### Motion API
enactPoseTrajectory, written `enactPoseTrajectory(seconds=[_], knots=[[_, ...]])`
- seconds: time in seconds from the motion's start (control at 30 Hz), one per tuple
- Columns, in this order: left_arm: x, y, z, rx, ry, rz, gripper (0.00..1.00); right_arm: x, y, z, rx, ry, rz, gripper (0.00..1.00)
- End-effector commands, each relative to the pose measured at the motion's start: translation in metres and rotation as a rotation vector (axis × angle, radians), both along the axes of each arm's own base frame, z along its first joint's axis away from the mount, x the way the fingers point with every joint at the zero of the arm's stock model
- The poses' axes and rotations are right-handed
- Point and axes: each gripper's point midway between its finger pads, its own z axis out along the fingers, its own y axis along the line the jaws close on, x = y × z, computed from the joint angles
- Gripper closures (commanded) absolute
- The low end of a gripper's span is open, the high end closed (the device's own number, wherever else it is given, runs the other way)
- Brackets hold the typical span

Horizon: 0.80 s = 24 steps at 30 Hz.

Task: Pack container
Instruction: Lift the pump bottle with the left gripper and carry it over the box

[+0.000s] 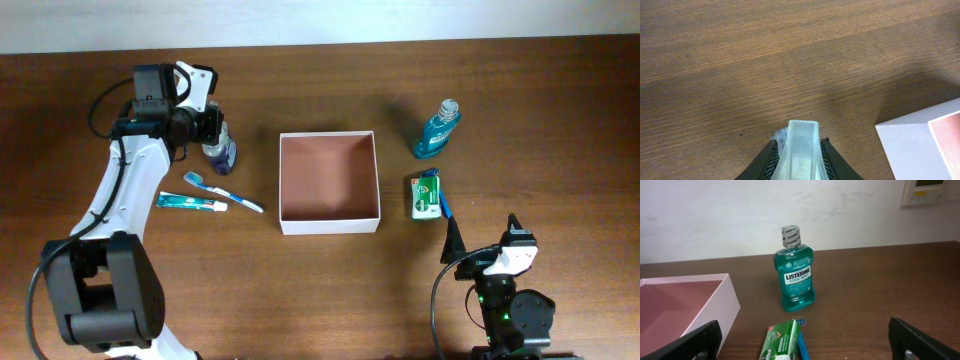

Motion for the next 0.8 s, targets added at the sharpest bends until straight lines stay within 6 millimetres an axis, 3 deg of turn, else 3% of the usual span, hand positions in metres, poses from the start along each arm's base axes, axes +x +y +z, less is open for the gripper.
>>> enactPoseTrajectory(seconds=[0.0, 0.27, 0.37, 0.53, 0.77], knots=[[0.011, 0.0, 0.037, 0.003, -0.092, -0.006, 0.75, 0.0, 0.0, -0.002, -0.001, 0.005, -0.001, 0.01], [-0.005, -0.001, 0.113, 0.007, -0.253, -0.007, 0.75, 0.0, 0.001, -0.002, -0.001, 0.005, 0.0, 0.01], [-0.015, -0.01, 0.143, 0.003, -0.317, -0.027, 0.78, 0.0, 0.0, -0.002, -0.001, 0.005, -0.001, 0.01], [-0.036, -0.05, 0.184, -0.019, -0.412, -0.118, 0.78, 0.0, 0.001, -0.002, -0.001, 0.005, 0.0, 0.01], [-0.056, -0.117, 0.195, -0.007, -0.464, -0.305, 0.79, 0.0, 0.0, -0.002, -0.001, 0.005, -0.001, 0.01]])
